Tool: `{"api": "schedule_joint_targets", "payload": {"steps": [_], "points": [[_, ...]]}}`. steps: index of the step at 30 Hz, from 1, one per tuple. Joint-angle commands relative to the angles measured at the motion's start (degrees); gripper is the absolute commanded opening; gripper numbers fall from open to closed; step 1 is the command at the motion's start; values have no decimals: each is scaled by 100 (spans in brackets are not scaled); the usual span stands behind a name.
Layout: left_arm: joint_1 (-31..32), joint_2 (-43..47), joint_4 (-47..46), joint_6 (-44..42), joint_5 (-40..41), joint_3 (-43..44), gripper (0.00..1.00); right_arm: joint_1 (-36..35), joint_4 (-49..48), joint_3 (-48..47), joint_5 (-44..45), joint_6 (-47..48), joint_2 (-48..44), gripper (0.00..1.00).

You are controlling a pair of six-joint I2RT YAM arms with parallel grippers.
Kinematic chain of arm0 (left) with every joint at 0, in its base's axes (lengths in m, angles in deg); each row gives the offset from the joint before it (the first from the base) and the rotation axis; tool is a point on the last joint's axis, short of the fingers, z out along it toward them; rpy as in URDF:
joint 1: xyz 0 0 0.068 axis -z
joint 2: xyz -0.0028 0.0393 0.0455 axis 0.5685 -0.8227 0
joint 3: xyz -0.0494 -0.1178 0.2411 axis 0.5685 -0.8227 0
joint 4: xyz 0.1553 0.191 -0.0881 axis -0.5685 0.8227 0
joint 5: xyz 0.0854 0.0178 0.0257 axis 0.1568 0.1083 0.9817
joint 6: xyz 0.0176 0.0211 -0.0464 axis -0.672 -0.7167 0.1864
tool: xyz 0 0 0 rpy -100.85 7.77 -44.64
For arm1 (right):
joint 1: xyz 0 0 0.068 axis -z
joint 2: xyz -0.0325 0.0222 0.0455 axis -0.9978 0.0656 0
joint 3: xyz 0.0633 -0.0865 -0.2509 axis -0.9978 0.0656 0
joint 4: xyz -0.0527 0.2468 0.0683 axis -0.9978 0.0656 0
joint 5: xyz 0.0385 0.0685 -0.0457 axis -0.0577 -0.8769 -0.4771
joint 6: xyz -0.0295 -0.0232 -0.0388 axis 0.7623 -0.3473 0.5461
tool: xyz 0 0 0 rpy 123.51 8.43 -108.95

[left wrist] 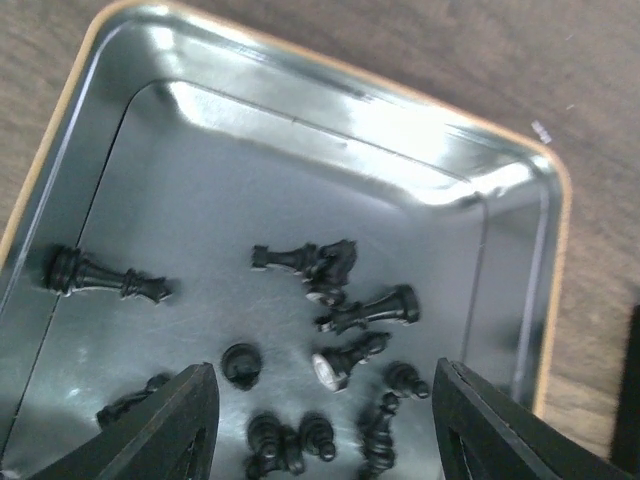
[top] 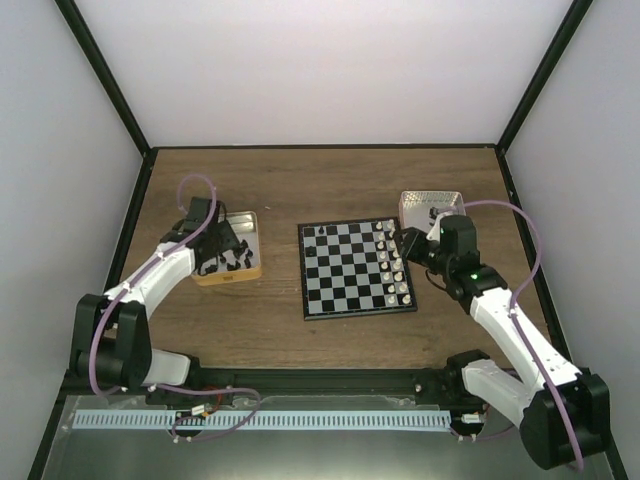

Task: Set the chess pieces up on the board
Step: Pick up the chess piece from the storage box.

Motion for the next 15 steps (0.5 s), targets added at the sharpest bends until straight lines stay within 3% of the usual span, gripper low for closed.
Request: {"api": "schedule_joint_targets", "payload": {"steps": [1, 5, 11, 15], "points": [[-221, 29, -327, -1, -275, -335, 60, -60, 418, -690, -752, 428, 352, 44], [-303, -87, -399, -70, -320, -496, 55, -252, 1007, -1059, -636, 523, 649, 44], [-318, -580, -681, -162, -685, -381, 38, -740, 1275, -1367, -243, 444, 689, 43], [-318, -733, -803, -44, -483, -245, 39, -757, 996, -1339, -291, 419, 707, 42]]}}
